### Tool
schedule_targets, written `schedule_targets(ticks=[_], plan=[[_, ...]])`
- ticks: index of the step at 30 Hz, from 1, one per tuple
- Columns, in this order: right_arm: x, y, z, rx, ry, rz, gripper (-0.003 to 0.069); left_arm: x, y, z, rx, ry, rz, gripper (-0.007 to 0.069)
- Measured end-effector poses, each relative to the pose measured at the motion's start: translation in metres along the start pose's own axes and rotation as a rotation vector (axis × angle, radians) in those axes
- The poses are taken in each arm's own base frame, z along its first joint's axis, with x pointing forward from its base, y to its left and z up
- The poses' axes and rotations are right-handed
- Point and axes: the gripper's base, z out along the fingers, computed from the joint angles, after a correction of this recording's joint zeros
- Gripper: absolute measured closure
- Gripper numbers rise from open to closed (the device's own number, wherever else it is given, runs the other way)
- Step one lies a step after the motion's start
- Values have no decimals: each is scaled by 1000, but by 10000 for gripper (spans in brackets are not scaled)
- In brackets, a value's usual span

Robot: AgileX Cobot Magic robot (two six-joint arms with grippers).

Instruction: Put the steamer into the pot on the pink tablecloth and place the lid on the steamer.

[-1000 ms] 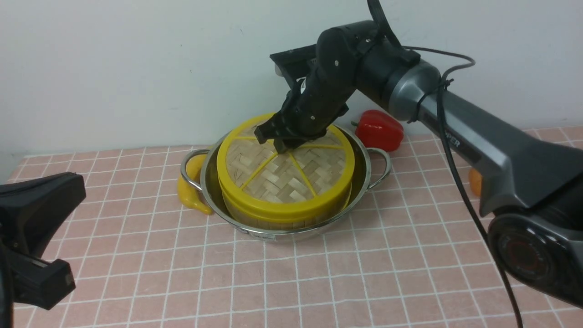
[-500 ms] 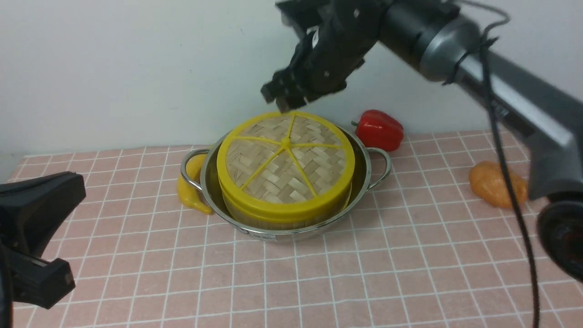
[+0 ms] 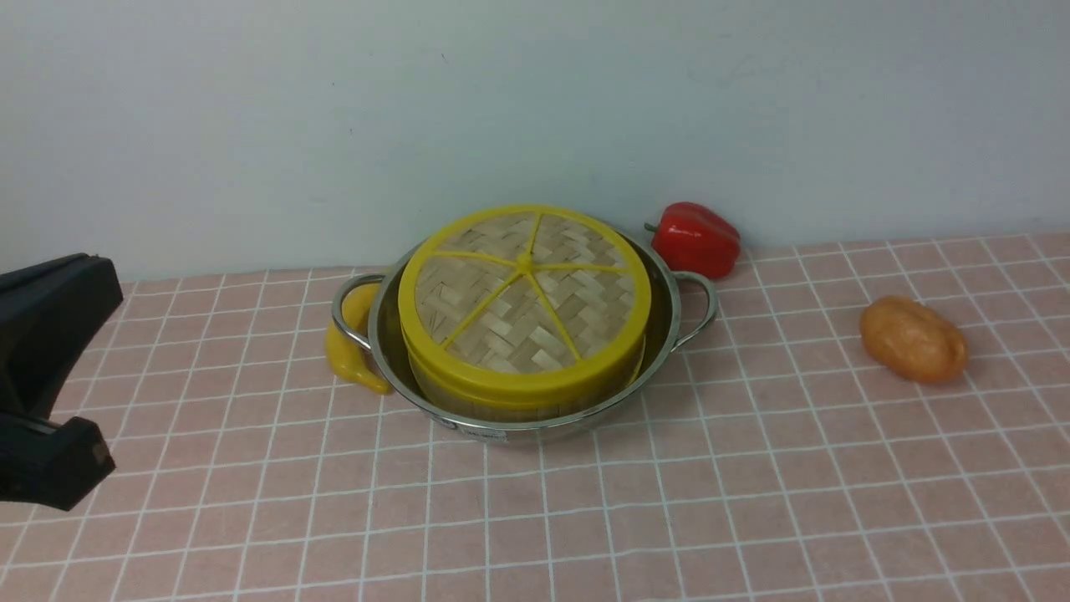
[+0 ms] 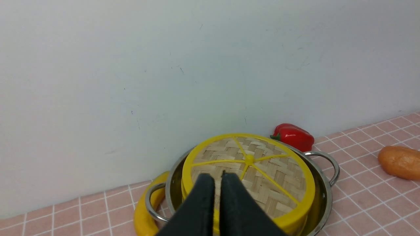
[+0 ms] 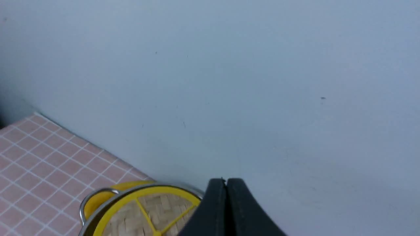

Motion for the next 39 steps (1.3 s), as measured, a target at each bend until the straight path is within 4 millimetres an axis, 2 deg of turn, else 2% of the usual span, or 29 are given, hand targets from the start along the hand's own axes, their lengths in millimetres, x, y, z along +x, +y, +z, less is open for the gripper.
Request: schedule_targets(ticks=[4, 7, 13, 17, 19, 23, 39], plan=[[48, 0, -17, -10, 109, -14, 673, 0, 0, 0, 0, 0, 0, 591], [83, 2, -21, -33, 76, -9, 673, 0, 0, 0, 0, 0, 0, 583], [203, 10, -6, -73, 33, 123, 673, 0, 0, 0, 0, -1, 0, 573], [247, 11, -1, -77, 51, 163, 672, 0, 0, 0, 3, 4, -3, 561], [254, 11, -3, -78, 50, 168, 671, 1, 0, 0, 5, 6, -5, 552], [249, 11, -10, -84, 1, 177, 665, 1, -1, 0, 7, 11, -5, 550], [248, 9, -13, -75, -16, 172, 633, 2, -1, 0, 10, 17, -5, 524]])
